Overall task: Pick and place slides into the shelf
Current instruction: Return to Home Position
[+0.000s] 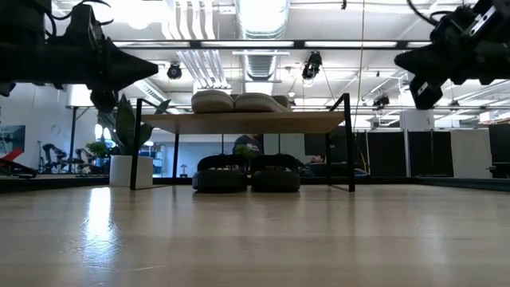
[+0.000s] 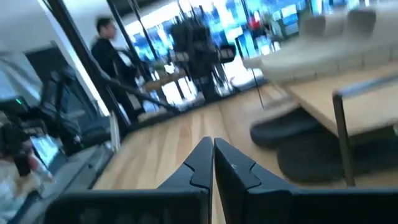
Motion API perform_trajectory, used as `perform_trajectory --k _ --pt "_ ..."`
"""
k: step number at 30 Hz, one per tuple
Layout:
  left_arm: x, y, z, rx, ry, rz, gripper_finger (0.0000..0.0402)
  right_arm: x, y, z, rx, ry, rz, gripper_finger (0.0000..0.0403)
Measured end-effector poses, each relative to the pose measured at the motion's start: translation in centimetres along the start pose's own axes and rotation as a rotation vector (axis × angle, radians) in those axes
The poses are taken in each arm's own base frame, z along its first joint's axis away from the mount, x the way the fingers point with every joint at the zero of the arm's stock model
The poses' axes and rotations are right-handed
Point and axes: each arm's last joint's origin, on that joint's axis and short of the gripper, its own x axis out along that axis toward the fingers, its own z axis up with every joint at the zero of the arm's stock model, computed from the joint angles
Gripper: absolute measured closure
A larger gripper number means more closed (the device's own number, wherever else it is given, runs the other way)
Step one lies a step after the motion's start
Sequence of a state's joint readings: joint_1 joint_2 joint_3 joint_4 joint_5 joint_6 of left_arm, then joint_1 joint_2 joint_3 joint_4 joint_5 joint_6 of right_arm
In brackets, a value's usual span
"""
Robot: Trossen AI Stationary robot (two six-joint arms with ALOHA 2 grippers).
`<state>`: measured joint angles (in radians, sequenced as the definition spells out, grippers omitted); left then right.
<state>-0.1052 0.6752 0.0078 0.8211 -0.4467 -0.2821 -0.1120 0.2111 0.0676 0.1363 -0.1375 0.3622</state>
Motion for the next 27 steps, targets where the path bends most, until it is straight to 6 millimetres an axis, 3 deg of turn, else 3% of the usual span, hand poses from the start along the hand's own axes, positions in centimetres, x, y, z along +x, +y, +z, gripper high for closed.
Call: perform_trajectory --k 3,10,27 --pt "0.1 0.0 -0.2 -0.006 0.014 0.004 0.0402 0.1 -0.2 -0.5 -0.022 -0.050 0.018 0.0394" --pt "0.4 0.1 -1.1 -0.138 0.073 0.028 0.0402 0.1 -0.6 -1.6 -0.016 0.027 -0.013 0.0394" --pt "1.0 0.9 -4.8 -0.020 0.305 0.118 0.0402 0.1 -0.7 -1.7 -0.016 0.037 -0.022 0.0394"
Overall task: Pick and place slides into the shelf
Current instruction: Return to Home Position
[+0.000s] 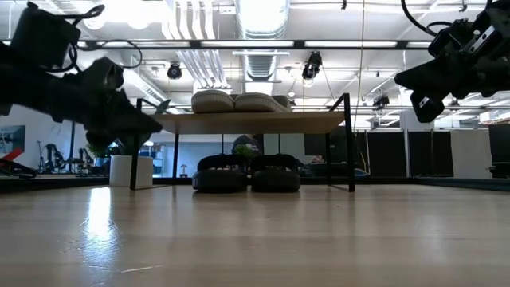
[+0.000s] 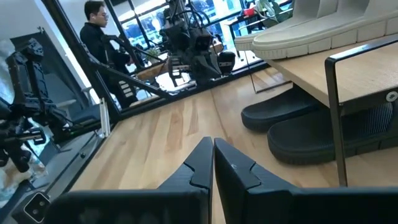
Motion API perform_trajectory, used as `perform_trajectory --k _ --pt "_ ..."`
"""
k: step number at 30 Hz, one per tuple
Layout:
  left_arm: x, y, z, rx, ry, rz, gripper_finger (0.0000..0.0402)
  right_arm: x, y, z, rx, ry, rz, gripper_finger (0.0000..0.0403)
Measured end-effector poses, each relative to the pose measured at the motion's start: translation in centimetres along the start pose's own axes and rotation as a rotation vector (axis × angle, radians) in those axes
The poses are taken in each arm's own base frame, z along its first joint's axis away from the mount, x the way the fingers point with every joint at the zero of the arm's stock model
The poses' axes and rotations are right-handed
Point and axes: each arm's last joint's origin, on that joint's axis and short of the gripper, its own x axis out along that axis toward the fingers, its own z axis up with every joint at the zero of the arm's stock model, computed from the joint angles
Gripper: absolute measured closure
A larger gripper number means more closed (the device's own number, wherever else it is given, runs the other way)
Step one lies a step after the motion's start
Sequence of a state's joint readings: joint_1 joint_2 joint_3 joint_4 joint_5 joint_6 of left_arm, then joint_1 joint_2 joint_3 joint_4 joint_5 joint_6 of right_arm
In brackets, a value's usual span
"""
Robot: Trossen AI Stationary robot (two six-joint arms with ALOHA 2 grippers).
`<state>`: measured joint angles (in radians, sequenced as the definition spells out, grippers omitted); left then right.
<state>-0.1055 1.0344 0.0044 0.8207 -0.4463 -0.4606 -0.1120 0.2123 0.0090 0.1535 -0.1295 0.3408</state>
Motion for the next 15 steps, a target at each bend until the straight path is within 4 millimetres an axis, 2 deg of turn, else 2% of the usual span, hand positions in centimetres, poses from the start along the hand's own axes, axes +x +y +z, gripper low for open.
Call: perform_trajectory --k 15 --pt "1.1 0.8 -2.8 0.101 0.189 0.094 0.0402 0.0 0.0 0.0 0.000 0.000 0.000 0.0394"
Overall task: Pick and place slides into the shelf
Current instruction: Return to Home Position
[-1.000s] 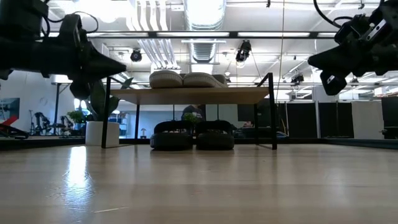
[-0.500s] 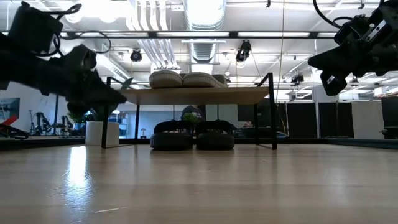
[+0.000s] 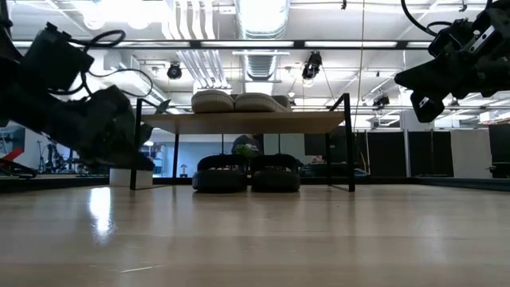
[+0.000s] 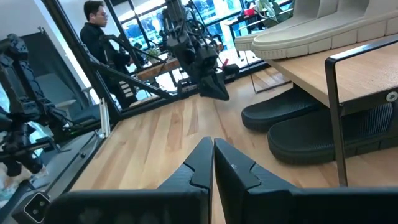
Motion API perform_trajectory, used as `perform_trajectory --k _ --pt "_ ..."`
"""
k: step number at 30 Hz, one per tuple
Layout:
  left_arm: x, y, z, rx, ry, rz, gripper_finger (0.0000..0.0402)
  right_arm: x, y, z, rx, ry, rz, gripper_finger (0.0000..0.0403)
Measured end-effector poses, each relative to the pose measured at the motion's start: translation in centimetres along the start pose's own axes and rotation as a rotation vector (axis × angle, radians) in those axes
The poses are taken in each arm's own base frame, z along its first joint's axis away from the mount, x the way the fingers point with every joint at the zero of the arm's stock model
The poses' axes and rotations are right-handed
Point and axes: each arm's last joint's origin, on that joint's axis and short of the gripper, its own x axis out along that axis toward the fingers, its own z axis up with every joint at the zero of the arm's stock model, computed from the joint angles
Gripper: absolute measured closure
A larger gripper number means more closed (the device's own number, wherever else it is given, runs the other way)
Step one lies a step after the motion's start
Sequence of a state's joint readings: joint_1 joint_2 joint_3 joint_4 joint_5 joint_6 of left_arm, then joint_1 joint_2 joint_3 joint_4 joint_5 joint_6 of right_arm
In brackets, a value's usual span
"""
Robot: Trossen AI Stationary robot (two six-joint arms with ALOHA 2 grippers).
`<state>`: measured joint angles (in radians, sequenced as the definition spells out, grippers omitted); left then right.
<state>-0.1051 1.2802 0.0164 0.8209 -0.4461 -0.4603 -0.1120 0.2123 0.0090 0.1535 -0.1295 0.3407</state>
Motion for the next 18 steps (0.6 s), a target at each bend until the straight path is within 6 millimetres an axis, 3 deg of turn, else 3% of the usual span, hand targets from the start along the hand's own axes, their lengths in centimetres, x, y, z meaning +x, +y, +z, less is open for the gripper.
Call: perform_trajectory --k 18 --pt "1.5 0.2 -2.0 0.075 0.133 0.075 0.0402 0.0 0.0 0.0 0.000 -0.001 0.001 0.0394"
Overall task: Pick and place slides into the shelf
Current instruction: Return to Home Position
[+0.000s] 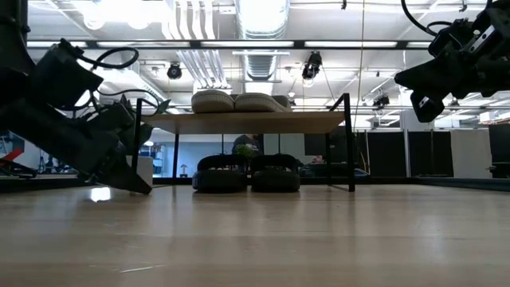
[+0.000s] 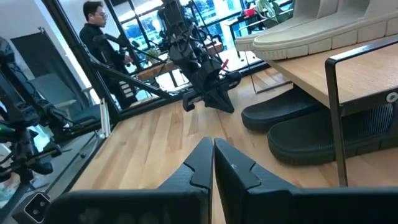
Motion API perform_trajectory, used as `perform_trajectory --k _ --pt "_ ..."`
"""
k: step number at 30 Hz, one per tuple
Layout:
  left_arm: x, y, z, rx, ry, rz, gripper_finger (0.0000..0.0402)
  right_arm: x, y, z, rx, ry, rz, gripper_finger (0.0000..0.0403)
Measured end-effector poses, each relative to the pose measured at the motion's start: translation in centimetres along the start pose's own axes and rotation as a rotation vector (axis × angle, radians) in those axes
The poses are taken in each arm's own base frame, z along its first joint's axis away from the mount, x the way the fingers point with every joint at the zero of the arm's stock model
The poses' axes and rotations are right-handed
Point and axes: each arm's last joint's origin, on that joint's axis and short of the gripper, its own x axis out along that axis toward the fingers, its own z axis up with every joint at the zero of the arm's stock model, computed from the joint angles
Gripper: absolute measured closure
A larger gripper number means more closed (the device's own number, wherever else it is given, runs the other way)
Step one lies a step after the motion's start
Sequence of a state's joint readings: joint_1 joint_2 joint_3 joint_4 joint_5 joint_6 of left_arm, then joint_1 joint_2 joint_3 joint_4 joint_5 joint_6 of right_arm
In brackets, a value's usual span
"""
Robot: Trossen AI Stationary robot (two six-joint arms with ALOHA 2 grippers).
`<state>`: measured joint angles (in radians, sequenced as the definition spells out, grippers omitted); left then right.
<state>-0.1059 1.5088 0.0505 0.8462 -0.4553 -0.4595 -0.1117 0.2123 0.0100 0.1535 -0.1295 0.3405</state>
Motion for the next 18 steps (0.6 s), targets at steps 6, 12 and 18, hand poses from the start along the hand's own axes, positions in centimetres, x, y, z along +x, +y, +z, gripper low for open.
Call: perform_trajectory --k 6,12,18 --pt "0.18 -0.17 0.15 -0.017 -0.028 -0.019 0.0402 0.00 0.00 0.00 0.000 0.000 0.000 0.0394" --pt "0.36 -0.60 0.75 -0.035 -0.056 -0.046 0.0402 0.00 0.00 0.01 0.000 0.000 0.000 0.0394" --pt "0.45 -0.73 0.94 -0.039 -0.065 -0.045 0.0402 0.00 0.00 0.01 0.000 0.000 0.000 0.0394"
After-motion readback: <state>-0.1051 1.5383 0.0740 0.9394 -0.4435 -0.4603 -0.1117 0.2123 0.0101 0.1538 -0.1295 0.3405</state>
